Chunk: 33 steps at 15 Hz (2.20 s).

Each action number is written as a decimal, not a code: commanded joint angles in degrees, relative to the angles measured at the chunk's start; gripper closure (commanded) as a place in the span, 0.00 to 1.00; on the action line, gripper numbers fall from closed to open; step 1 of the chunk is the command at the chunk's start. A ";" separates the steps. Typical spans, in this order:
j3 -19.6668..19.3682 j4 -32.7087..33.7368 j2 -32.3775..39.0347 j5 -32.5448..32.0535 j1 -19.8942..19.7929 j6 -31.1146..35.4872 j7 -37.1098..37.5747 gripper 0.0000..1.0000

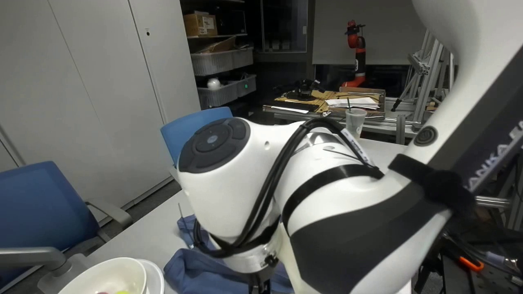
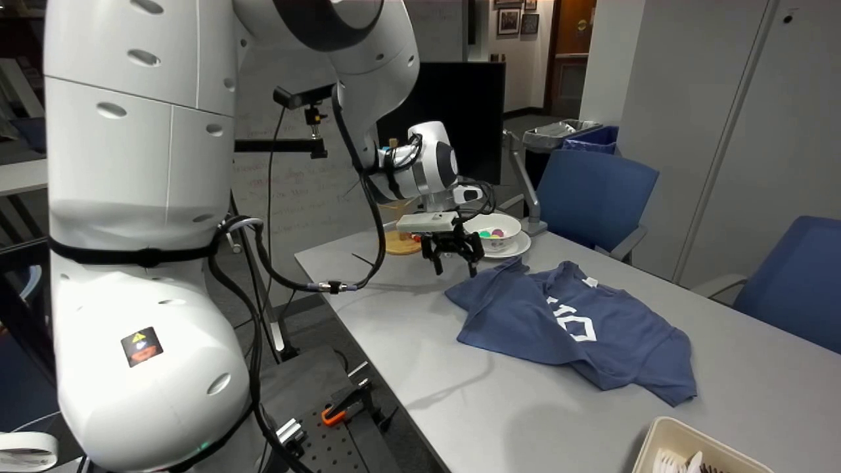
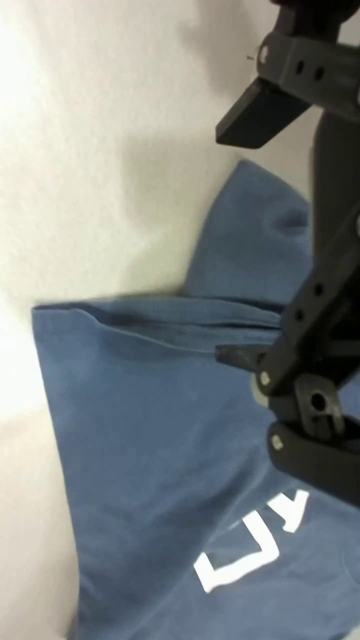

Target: Fold up the blue T Shirt on the table.

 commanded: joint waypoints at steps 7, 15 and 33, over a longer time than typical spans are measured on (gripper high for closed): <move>-2.10 0.68 -0.29 10.40 2.50 -1.66 -10.08 0.00; -4.58 -4.59 -4.27 9.99 3.62 0.67 -5.61 0.00; -13.49 -15.01 -7.89 -0.29 2.22 10.74 3.38 0.00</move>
